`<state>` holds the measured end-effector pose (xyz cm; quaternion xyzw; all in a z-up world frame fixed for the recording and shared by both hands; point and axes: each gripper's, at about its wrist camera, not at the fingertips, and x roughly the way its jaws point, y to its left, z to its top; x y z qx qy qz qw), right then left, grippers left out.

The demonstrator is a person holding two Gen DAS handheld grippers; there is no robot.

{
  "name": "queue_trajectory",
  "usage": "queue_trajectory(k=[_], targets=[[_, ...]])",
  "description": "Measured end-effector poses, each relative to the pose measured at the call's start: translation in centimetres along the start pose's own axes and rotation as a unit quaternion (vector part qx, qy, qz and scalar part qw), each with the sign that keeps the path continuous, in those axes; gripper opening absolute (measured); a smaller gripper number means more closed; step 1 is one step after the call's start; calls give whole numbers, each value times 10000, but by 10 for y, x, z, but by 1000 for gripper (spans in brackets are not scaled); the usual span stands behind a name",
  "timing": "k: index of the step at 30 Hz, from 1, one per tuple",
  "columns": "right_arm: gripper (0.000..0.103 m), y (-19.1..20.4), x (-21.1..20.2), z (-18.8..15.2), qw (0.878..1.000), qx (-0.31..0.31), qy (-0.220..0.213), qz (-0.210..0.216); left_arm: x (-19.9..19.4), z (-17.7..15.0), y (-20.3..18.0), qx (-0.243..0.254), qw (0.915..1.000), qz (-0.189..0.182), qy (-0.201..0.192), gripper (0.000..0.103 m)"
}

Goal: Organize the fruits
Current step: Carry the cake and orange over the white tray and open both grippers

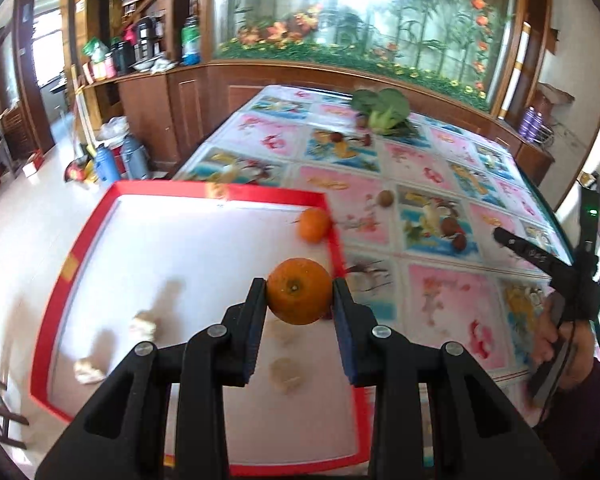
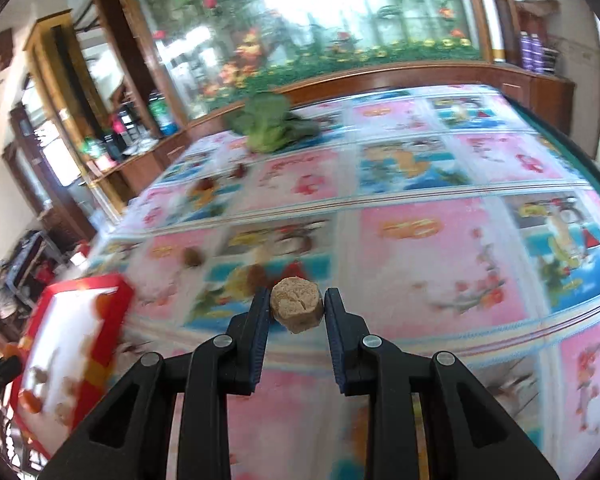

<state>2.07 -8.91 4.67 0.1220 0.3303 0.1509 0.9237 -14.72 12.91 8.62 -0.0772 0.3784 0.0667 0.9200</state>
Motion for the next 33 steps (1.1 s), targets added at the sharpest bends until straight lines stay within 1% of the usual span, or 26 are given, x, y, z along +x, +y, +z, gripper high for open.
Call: queue_trajectory(k=[3, 5, 8, 10, 12, 17, 24, 27, 33], targets=[[26, 36, -3, -11, 9988, -248, 34, 414, -2, -5, 18, -79, 9997, 218, -5, 35], [26, 65, -4, -19, 9962, -444, 75, 749, -2, -9, 29, -161, 9994, 290, -16, 35], [26, 115, -5, -33, 9888, -889, 172, 1184, -1, -15, 42, -223, 9992, 344, 30, 35], [26, 139, -6, -39, 9833, -1084, 269, 1440, 1, -19, 50, -269, 9990, 349, 70, 35], [26, 158, -6, -45, 9785, -1253, 348, 1601, 1, -23, 57, -302, 9988, 375, 102, 35], [26, 187, -2, -59, 9701, -1603, 528, 1744, 3, -30, 70, -390, 9983, 414, 147, 35], [26, 198, 10, -77, 9657, -1796, 802, 1693, 7, -37, 76, -366, 9982, 432, 195, 35], [27, 200, 14, -82, 9637, -1831, 962, 1690, 8, -39, 74, -238, 9983, 504, 165, 35], [27, 202, 14, -86, 9627, -1880, 996, 1671, 10, -38, 71, -171, 9981, 556, 180, 36]])
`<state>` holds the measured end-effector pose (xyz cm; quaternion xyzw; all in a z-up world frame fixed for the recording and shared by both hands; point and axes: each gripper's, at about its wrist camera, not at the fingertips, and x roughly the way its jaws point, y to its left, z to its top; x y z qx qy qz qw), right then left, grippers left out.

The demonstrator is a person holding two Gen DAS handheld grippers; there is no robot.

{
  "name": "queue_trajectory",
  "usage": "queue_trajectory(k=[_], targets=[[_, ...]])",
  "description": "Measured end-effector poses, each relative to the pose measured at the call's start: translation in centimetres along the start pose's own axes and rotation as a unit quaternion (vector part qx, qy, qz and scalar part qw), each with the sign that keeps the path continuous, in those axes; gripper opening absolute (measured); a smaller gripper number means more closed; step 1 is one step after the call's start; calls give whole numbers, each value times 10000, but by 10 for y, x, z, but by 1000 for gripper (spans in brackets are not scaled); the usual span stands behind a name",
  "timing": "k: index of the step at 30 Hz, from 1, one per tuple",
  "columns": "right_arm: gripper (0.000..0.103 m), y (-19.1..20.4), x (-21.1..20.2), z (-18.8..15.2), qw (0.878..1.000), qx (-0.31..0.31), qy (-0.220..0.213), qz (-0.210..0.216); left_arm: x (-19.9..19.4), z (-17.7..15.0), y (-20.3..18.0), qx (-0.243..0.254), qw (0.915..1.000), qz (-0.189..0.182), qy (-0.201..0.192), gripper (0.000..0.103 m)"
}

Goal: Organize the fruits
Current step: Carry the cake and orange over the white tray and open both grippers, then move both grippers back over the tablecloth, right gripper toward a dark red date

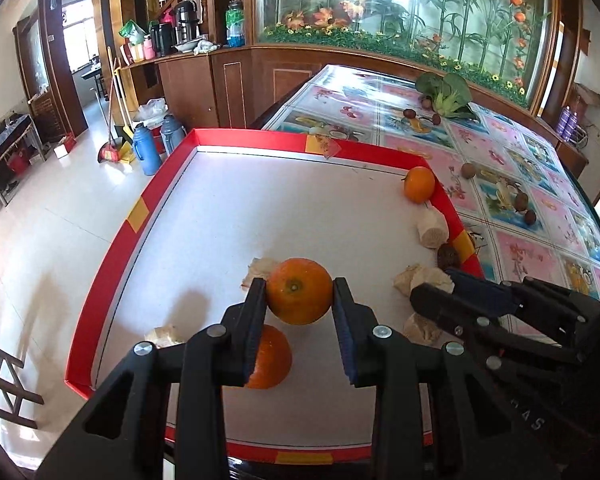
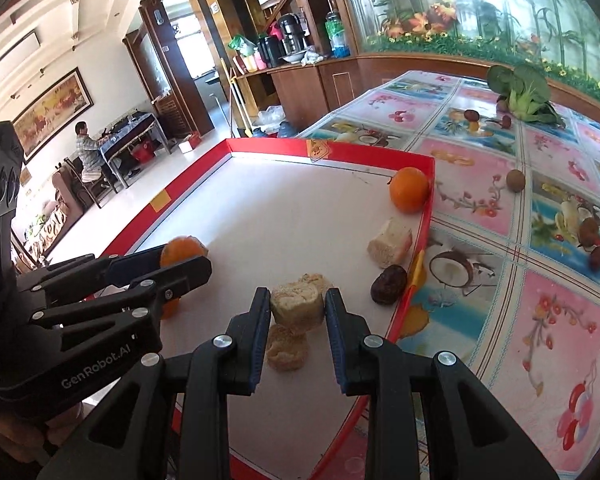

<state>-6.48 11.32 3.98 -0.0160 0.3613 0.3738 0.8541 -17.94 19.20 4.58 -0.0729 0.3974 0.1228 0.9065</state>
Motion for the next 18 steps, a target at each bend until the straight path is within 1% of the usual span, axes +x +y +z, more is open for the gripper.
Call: queue_trajectory(k=[1, 2, 3, 4, 5, 6, 7, 9, 12, 14, 15, 17, 18], targets=[[27, 0, 0, 0, 10000, -12, 15, 18, 0, 0, 0, 7, 10000, 2, 2, 36], [27, 0, -1, 0, 10000, -19, 5, 45, 0, 0, -2, 21, 10000, 10, 7, 38], [29, 0, -3, 0, 10000, -20, -22, 43, 0, 1, -3, 24, 10000, 22, 15, 45], [33, -1, -4, 0, 10000, -21, -43, 37, 1, 1, -3, 15, 10000, 48, 24, 49], [35, -5, -8, 1, 9999, 16, -72, 73, 1, 1, -4, 12, 10000, 64, 20, 55], [38, -5, -8, 1, 9999, 16, -72, 73, 1, 2, -5, 18, 9999, 98, 9, 56], [40, -12, -14, 3, 9997, 102, -176, 124, 1, 2, -5, 23, 9999, 121, 13, 57], [43, -16, -17, 4, 9996, 139, -225, 139, 2, 4, -4, -11, 9999, 158, 30, 66], [45, -31, -29, 5, 9987, 294, -412, 108, 0, 5, -6, 5, 9998, 199, 5, 69], [47, -45, -37, 5, 9978, 429, -511, 7, -1, 6, -8, 16, 9998, 207, -14, 72], [48, -59, -44, 4, 9965, 584, -591, -86, -2, 7, -9, 29, 9998, 212, -34, 73], [49, -67, -47, 4, 9958, 660, -622, -137, -3, 9, -13, 61, 9997, 224, -54, 77], [50, -77, -51, 3, 9946, 767, -665, -216, -4, 10, -16, 74, 9997, 221, -66, 79]])
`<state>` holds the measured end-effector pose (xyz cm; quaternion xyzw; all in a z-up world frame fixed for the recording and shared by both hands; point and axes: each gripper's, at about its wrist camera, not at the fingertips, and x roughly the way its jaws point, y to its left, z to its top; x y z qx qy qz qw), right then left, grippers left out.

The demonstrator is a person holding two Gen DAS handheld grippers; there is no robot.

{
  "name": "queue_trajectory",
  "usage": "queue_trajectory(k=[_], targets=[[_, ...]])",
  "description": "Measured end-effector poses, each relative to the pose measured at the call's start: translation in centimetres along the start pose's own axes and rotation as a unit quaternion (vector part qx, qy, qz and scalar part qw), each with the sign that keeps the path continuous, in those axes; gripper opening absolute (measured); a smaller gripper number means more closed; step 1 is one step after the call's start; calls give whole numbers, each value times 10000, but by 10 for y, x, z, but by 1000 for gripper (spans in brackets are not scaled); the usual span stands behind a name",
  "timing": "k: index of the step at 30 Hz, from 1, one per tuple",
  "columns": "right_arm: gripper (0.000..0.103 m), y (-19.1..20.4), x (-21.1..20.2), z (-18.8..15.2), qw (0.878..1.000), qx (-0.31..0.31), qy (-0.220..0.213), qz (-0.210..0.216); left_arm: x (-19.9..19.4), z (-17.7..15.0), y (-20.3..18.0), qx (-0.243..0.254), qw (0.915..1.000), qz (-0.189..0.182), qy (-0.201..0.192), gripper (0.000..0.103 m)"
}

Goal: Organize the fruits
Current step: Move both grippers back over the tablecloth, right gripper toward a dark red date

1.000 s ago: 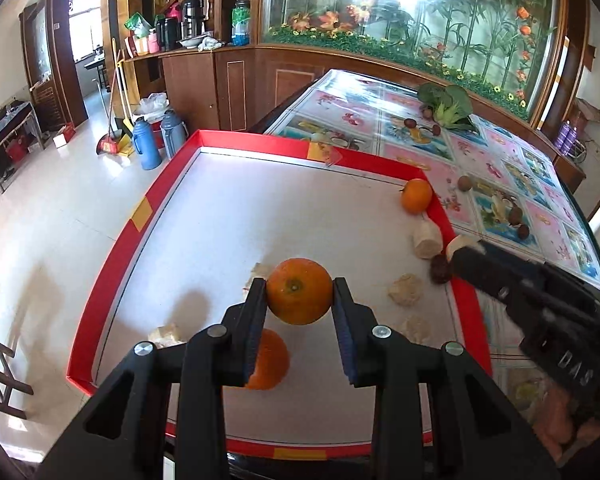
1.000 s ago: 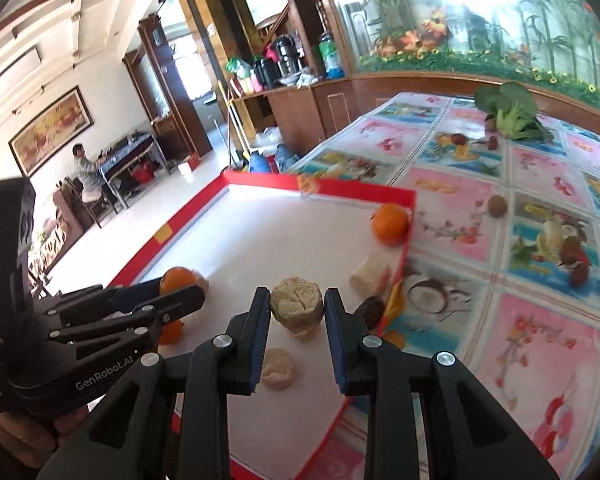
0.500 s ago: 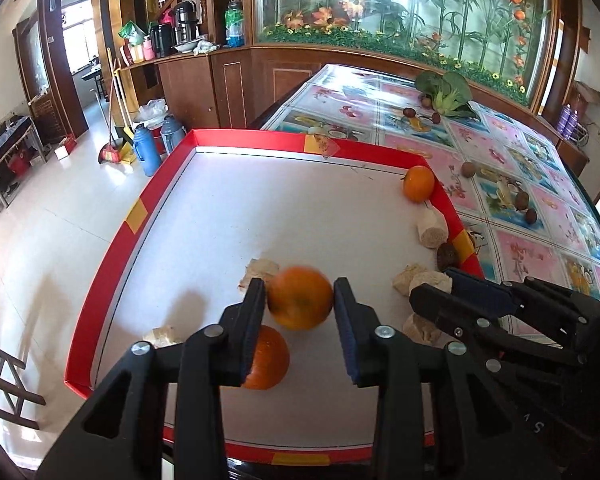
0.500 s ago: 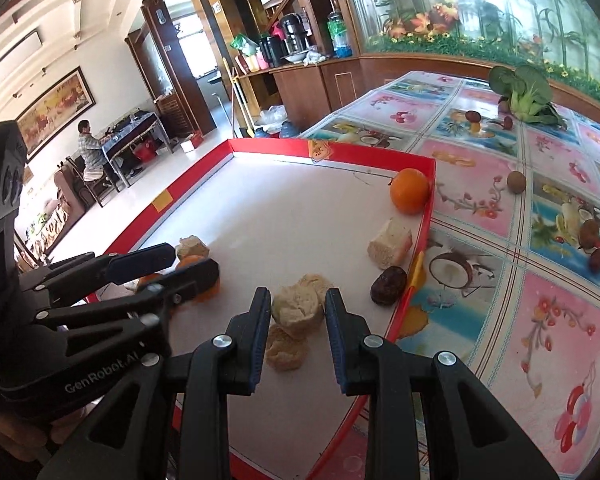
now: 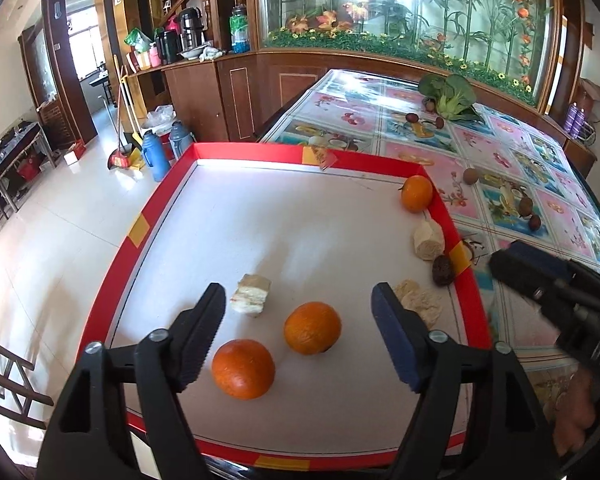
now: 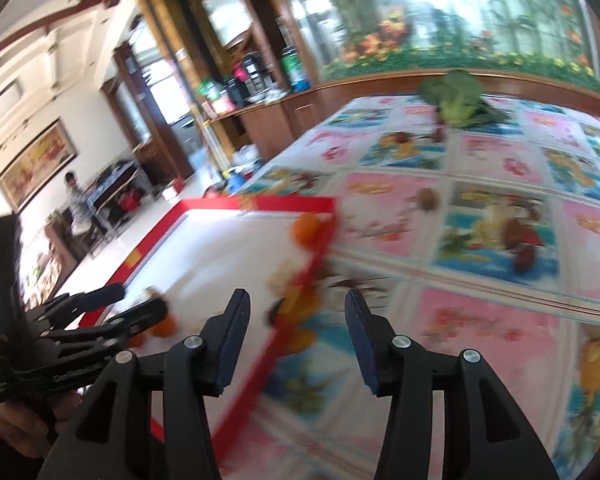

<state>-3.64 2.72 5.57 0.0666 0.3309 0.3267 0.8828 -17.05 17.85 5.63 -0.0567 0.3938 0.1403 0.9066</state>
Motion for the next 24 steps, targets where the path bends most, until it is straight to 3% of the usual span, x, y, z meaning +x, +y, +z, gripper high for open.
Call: queue_trajectory(k=[12, 17, 24], targets=[[50, -84, -27, 5, 9935, 693, -116, -893, -1, 4, -36, 404, 9992, -51, 32, 88], [50, -116, -13, 15, 9888, 834, 91, -1238, -3, 10, -50, 499, 9987, -103, 11, 89], [47, -128, 11, 25, 9864, 731, 333, -1431, -10, 29, -90, 892, 9952, -332, -243, 90]])
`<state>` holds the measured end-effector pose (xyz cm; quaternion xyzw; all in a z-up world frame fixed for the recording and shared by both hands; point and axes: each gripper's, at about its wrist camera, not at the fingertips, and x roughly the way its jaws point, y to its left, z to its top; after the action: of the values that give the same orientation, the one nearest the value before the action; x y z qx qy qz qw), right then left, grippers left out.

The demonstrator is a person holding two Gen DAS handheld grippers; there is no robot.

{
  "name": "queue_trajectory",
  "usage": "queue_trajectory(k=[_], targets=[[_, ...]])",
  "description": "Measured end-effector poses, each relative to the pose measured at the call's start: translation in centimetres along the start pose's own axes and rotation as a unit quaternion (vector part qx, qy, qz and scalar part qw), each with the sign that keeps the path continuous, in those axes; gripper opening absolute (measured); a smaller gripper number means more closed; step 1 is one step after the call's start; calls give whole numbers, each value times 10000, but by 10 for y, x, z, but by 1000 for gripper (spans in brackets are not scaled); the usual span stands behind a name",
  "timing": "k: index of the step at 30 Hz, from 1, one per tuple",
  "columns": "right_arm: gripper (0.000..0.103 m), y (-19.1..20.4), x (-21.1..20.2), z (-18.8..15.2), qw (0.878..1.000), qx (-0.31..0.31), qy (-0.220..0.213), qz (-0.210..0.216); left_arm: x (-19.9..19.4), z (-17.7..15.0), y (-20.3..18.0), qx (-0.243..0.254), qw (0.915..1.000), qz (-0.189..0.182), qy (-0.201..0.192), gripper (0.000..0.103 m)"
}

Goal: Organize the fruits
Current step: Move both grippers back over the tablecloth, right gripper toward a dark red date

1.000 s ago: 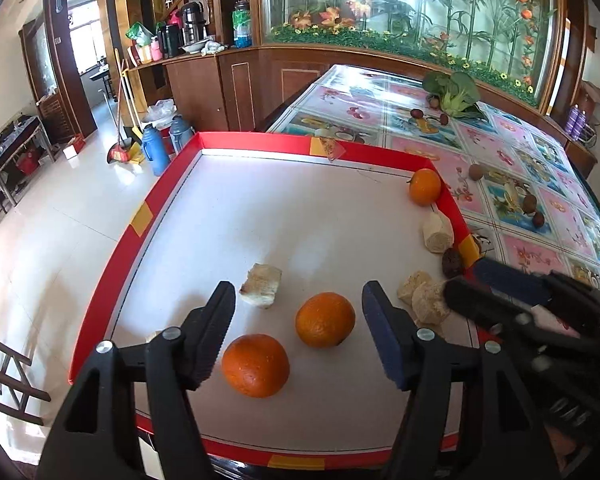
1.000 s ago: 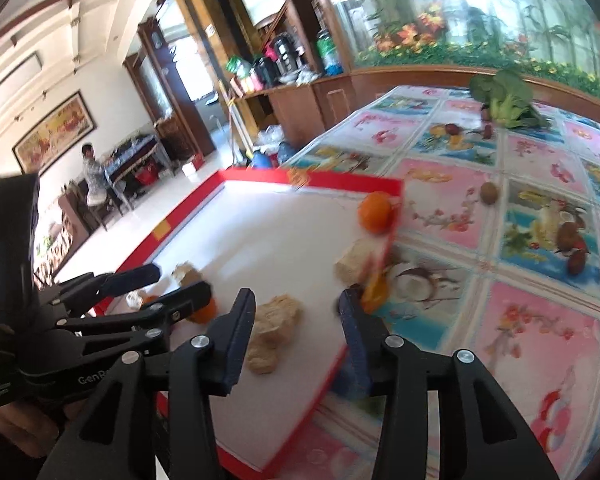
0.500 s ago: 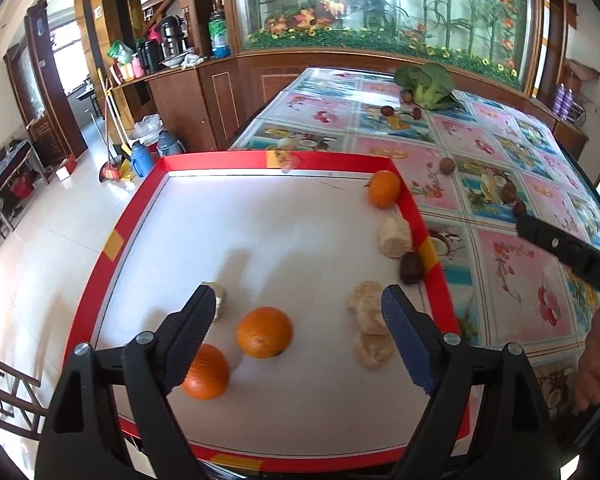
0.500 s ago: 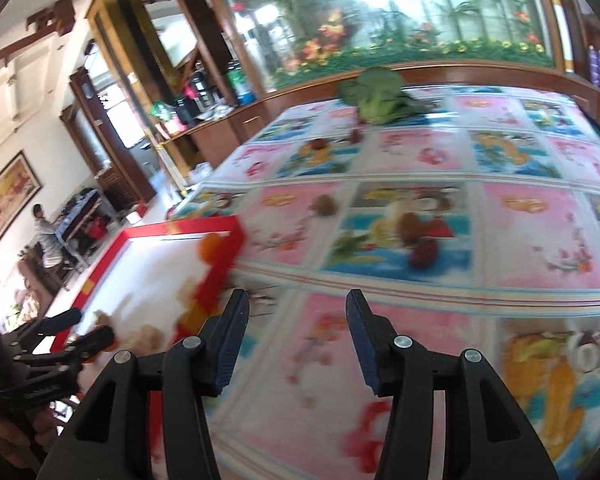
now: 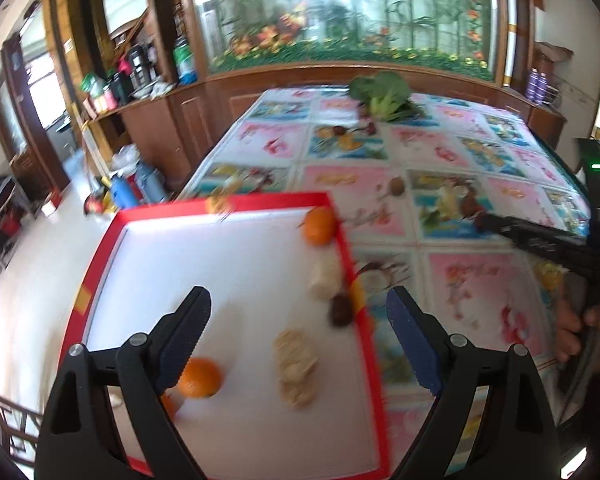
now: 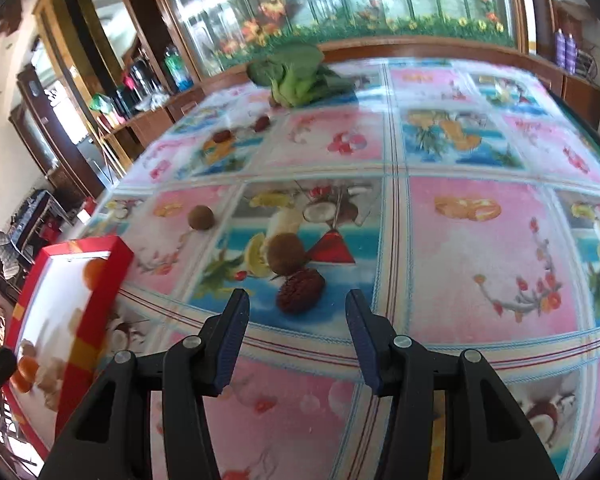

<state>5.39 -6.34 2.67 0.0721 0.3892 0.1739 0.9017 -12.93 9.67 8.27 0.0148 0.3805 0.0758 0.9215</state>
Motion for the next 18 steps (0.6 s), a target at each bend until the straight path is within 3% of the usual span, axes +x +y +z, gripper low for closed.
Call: queue_trajectory(k=[7, 18], targets=[[20, 4, 7, 2, 9996, -226, 138, -30, 10, 23, -32, 288, 9995, -106, -66, 90], [20, -44, -7, 11, 9976, 152, 444, -508, 51, 57, -86, 733, 9971, -182, 11, 90]])
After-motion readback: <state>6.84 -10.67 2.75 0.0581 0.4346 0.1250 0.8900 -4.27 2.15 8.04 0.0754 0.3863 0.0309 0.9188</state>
